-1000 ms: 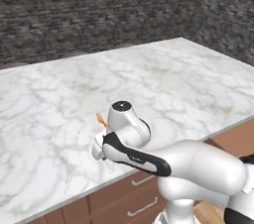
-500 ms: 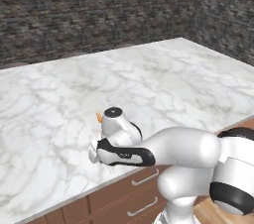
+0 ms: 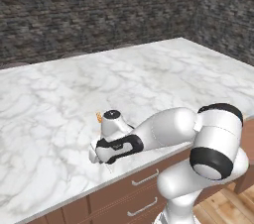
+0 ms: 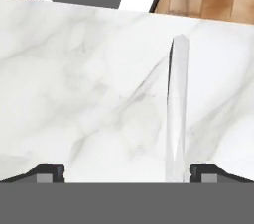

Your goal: Organize the utensils by type. Pick up the wooden spoons from the counter and place them in the open cabinet. Then pick up the metallic utensils from the counter and place them in the open drawer.

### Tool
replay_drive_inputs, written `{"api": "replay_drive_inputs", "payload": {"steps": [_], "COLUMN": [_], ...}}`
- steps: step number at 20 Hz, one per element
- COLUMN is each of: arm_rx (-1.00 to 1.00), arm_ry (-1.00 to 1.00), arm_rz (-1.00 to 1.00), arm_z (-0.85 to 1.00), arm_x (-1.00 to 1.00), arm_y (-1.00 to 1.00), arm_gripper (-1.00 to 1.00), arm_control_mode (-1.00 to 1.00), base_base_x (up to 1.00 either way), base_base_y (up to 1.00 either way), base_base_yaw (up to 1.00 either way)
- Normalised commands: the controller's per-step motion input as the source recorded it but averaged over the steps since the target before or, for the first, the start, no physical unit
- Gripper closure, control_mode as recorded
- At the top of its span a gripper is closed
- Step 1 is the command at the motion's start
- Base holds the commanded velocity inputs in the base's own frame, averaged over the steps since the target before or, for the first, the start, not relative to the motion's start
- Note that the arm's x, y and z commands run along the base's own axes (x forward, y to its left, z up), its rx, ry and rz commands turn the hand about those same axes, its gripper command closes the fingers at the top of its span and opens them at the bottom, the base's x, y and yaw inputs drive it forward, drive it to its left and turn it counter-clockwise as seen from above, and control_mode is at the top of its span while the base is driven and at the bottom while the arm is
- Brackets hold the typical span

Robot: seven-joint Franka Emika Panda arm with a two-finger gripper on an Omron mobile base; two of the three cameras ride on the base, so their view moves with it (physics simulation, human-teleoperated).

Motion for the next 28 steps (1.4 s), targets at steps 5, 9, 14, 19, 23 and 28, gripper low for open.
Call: {"api": "replay_drive_inputs", "payload": {"steps": [5, 9, 14, 19, 23, 28], "arm_rx": [0.00, 0.00, 0.00, 0.00, 0.00, 0.00], "arm_ry": [0.01, 0.00, 0.00, 0.00, 0.00, 0.00], "arm_rz": [0.00, 0.00, -0.01, -0.03, -0.05, -0.05], "arm_z": [-0.37, -0.35, -0.36, -0.43, -0.44, -0.35], "arm_x": [0.19, 0.05, 0.00, -0.03, 0.00, 0.00], "arm_y": [0.01, 0.02, 0.07, 0.04, 0.00, 0.03], "arm_gripper": [-1.00, -1.00, 1.00, 1.00, 1.00, 1.00], "arm_control_mode": [-1.00, -1.00, -1.00, -1.00, -1.00, -1.00], "base_base_x": [0.00, 0.00, 0.00, 0.00, 0.00, 0.00], "base_base_y": [0.00, 0.00, 0.00, 0.00, 0.00, 0.00], "base_base_yaw": [0.00, 0.00, 0.00, 0.00, 0.00, 0.00]}}
